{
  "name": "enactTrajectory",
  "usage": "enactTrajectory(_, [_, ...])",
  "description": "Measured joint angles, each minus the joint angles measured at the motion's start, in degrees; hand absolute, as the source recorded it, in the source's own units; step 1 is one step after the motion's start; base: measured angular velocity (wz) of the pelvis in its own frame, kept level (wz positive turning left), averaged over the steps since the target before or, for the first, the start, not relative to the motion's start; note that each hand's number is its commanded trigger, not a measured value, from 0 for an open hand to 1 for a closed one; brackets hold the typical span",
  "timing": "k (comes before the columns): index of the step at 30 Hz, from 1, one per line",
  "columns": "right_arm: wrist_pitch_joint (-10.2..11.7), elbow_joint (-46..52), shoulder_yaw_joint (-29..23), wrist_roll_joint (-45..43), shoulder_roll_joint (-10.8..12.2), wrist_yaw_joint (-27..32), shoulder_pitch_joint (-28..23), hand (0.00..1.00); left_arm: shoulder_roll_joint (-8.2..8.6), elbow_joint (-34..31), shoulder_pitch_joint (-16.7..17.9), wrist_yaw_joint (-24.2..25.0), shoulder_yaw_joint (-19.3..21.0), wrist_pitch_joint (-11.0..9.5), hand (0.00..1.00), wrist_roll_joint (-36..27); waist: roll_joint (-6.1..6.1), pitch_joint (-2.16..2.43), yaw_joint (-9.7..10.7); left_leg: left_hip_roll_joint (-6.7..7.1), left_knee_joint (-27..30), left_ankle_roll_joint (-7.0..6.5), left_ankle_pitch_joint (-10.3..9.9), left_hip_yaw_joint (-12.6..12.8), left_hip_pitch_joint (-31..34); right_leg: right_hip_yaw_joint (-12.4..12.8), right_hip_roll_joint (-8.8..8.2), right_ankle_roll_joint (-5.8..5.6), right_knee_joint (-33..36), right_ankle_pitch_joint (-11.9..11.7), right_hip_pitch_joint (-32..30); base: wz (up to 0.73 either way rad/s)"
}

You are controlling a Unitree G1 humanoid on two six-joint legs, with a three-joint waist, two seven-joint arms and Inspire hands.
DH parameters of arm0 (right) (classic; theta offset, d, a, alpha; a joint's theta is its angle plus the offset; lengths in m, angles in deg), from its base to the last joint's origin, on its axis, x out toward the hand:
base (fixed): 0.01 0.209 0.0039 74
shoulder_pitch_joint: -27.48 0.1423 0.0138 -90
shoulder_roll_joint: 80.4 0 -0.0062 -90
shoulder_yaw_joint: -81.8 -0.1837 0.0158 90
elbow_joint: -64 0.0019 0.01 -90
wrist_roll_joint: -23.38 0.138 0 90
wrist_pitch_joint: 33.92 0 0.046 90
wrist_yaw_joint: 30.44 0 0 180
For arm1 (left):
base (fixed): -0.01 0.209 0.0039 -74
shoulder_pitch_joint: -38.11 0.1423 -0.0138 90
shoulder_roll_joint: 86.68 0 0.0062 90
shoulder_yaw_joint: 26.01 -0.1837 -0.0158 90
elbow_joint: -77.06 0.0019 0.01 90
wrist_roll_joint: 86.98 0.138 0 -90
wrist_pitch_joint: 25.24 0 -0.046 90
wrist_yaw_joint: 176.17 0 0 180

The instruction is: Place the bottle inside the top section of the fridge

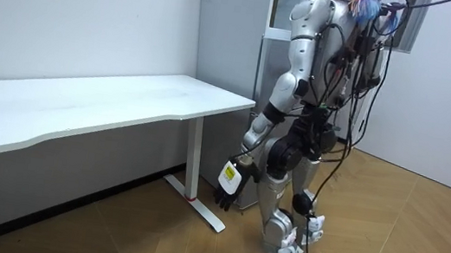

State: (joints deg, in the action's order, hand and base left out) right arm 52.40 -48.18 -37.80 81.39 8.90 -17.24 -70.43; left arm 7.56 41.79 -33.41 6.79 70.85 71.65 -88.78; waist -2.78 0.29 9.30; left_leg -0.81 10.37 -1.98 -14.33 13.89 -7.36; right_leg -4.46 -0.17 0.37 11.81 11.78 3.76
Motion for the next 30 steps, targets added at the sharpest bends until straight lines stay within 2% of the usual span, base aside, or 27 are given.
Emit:
enactTrajectory(3, [0.1, 8.1, -3.2, -0.1, -0.2, 6.2, -0.1, 0.0, 0.02, -0.1, 1.0, -0.1, 0.1, -1.0, 0.0, -2.1, 0.05, 0.02, 0.7, 0.03, 0.0, 0.0, 0.0, 0.4, -0.2, 0.3, 0.03, -0.03, 0.3, 0.0, 0.0, -0.09])
enactTrajectory(5, [2.1, 14.0, -3.8, 0.1, -1.8, 10.9, -0.1, 0.0, 0.03, -0.8, 2.0, -0.3, 0.1, -1.4, 0.0, -2.9, 0.05, 0.01, 1.3, -0.11, 0.0, 0.0, 0.0, 0.7, -0.1, 0.6, 0.19, -0.01, 0.4, 0.0, -0.5, -0.1])
enactTrajectory(8, [4.7, 17.4, -4.9, 0.2, -3.6, 14.9, 0.5, 0.0, 0.02, -1.2, 2.5, -0.5, 0.1, -2.7, 0.0, -4.1, -0.01, -0.11, 1.4, -0.32, -0.1, 0.02, 0.0, 1.1, -0.1, 1.0, 0.39, 0.06, 0.9, 0.0, -0.9, -0.02])
enactTrajectory(14, [8.1, 25.1, -6.4, -2.0, -3.6, 23.9, 0.3, 0.0, 0.07, -1.3, 3.8, -1.3, 0.1, -5.5, 0.0, -4.3, 0.39, -0.12, 1.4, -0.31, -0.9, 0.22, -0.1, 1.0, 0.0, 1.2, 0.69, 0.12, 0.8, 0.0, -1.3, -0.03])
enactTrajectory(17, [9.7, 26.6, -7.1, -5.1, -3.6, 26.4, 0.1, 0.0, 0.15, -1.1, 4.2, -1.4, 0.1, -6.0, 0.0, -4.2, 0.41, 0.03, 1.3, -0.25, -0.7, 0.2, -0.1, 0.8, 0.6, 1.1, 0.63, 0.12, 0.9, -0.1, -1.8, 0.0])
enactTrajectory(25, [9.9, 30.0, -7.2, -8.0, -3.5, 31.4, -0.1, 0.0, 0.81, 0.5, 4.5, -2.2, 0.1, -6.1, 0.0, -3.6, 0.89, 0.21, 1.3, 0.11, -0.8, 0.21, -0.1, 0.3, 1.2, 0.1, 0.55, 0.15, 1.0, -0.2, -1.9, 0.01])
enactTrajectory(30, [7.8, 32.2, -7.2, -9.7, -3.5, 32.9, -0.1, 0.0, 1.16, 0.8, 4.3, -1.5, 0.1, -5.6, 0.0, -3.5, 0.85, 0.2, 1.2, 0.14, -0.1, 0.19, -0.1, 0.2, 2.1, -0.2, 0.35, 0.17, 2.0, -0.1, -3.2, 0.0])
